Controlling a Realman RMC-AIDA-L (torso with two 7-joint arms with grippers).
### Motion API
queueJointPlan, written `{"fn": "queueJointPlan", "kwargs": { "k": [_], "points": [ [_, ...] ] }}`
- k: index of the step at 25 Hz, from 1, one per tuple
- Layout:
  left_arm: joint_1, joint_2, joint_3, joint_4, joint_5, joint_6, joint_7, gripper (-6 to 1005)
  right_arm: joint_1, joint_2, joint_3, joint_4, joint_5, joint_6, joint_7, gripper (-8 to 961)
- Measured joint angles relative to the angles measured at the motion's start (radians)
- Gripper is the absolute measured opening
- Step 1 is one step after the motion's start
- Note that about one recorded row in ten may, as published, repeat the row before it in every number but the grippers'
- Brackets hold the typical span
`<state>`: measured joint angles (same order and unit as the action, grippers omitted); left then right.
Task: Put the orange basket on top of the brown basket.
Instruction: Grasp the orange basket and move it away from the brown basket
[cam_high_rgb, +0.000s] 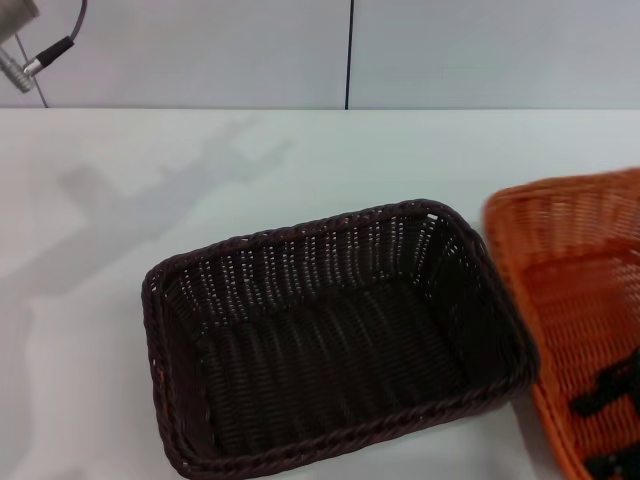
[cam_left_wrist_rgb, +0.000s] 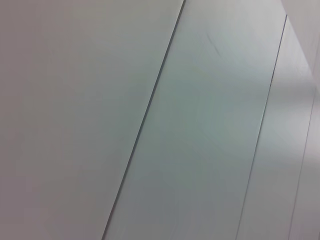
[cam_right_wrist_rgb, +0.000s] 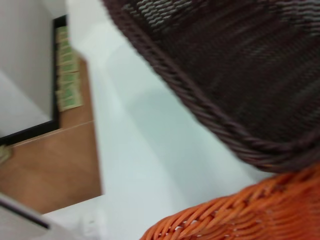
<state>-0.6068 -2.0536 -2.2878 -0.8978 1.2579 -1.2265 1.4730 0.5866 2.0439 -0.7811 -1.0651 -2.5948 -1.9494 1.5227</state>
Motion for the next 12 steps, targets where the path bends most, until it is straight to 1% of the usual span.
{"fn": "queueJointPlan", "kwargs": {
  "k": [3,7,8,9,12],
  "points": [
    [-0.010,0.001,0.000,0.005,0.004,0.002,0.000,838,0.006,0.017,-0.035,0.008,0.008,-0.029,0.004,690],
    [-0.014,0.001,0.000,0.006,0.007,0.009,0.000,837,0.010,0.021,-0.058,0.011,0.027,-0.059,0.007,689],
    [-0.014,0.001,0.000,0.006,0.007,0.012,0.000,837,0.013,0.021,-0.085,0.017,0.048,-0.082,0.013,689],
    [-0.014,0.001,0.000,0.006,0.007,0.012,0.000,837,0.013,0.021,-0.085,0.017,0.048,-0.082,0.013,689],
    [-0.014,0.001,0.001,0.006,0.007,0.012,0.000,837,0.017,0.024,-0.127,0.025,0.084,-0.117,0.020,689]
  ]
}}
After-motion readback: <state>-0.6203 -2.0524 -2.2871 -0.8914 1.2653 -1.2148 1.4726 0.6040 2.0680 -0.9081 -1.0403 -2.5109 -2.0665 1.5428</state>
